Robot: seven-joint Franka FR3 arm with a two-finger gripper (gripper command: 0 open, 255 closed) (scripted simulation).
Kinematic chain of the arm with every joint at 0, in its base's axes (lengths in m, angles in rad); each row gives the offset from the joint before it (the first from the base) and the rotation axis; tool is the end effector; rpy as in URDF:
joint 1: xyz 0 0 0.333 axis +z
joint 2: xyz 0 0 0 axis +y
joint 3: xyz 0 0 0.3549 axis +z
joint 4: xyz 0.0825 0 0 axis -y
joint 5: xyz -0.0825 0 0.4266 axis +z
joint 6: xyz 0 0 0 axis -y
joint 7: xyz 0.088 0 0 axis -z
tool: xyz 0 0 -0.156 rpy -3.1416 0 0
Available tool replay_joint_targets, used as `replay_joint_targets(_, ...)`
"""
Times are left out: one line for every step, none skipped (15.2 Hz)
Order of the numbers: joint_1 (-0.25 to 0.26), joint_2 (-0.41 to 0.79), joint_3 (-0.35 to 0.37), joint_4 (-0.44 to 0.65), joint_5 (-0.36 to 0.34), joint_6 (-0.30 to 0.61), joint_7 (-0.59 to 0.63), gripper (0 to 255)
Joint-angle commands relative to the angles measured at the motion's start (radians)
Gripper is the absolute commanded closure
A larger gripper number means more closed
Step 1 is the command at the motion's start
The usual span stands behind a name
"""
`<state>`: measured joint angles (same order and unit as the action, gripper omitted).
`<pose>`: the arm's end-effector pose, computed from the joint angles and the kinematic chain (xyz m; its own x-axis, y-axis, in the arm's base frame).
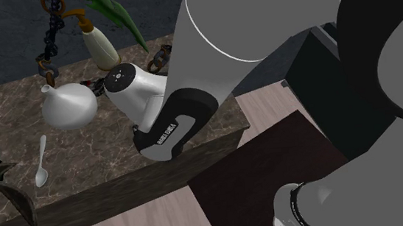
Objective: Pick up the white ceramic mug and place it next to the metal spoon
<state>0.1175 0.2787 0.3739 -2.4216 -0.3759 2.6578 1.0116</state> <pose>0.4507 0.2564 0.1519 0.9796 -0.1952 0.0482 -0.1976 -0.9789 0.0522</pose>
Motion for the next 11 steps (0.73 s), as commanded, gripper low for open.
replay_joint_targets(0.0,0.0,0.0,0.0,0.0,0.0,0.0,255)
replay_joint_targets(0.0,0.0,0.0,0.0,0.0,0.0,0.0,255)
replay_joint_targets(0.0,0.0,0.0,0.0,0.0,0.0,0.0,255)
replay_joint_targets(0.0,0.0,0.0,0.0,0.0,0.0,0.0,255)
replay_joint_targets(0.0,0.0,0.0,0.0,0.0,0.0,0.0,255)
replay_joint_targets(0.0,0.0,0.0,0.0,0.0,0.0,0.0,255)
replay_joint_targets(0.0,0.0,0.0,0.0,0.0,0.0,0.0,255)
replay_joint_targets(0.0,0.0,0.0,0.0,0.0,0.0,0.0,255)
replay_joint_targets(0.0,0.0,0.0,0.0,0.0,0.0,0.0,255)
replay_joint_targets(0.0,0.0,0.0,0.0,0.0,0.0,0.0,255)
replay_joint_targets(-0.006,-0.014,0.008,-0.002,0.014,-0.01,-0.011,255)
